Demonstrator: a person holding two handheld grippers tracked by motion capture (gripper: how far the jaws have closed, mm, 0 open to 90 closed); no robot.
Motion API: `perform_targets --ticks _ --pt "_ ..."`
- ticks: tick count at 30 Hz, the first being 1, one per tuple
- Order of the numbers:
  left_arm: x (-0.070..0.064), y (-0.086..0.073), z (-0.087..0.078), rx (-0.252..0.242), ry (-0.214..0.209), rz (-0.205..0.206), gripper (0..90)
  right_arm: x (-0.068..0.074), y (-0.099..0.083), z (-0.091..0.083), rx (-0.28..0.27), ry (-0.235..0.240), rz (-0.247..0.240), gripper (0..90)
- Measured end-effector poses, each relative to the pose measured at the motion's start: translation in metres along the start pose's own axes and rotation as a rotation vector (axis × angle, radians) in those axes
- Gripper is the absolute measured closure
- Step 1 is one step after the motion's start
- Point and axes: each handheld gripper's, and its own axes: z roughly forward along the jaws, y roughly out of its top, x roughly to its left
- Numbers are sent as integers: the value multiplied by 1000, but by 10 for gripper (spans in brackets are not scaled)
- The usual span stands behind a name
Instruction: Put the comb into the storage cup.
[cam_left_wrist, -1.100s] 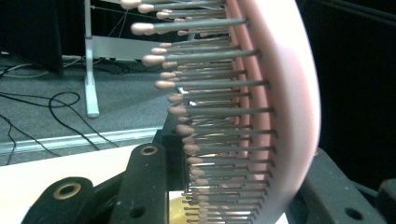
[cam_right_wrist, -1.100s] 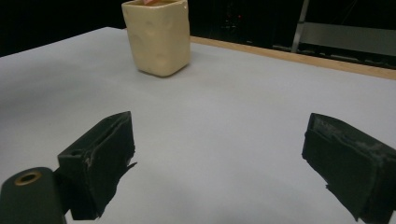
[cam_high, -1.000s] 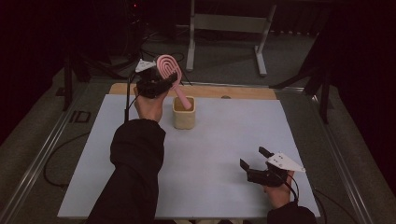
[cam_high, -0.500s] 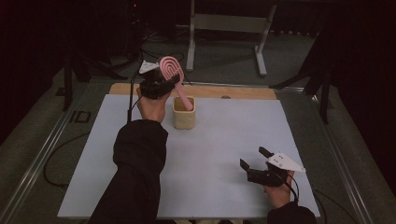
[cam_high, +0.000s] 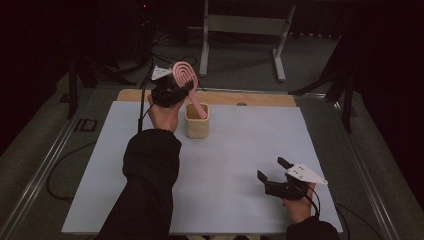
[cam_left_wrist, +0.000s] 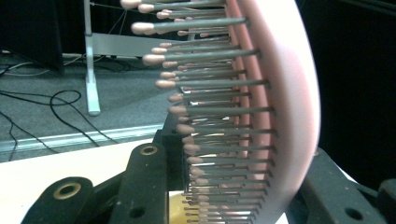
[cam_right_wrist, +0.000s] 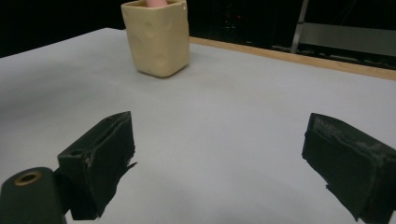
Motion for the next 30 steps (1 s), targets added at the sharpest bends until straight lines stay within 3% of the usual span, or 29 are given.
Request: perform_targets --ticks 30 --pt "-4 -11 7 17 10 8 640 0 0 0 -2 1 -2 89"
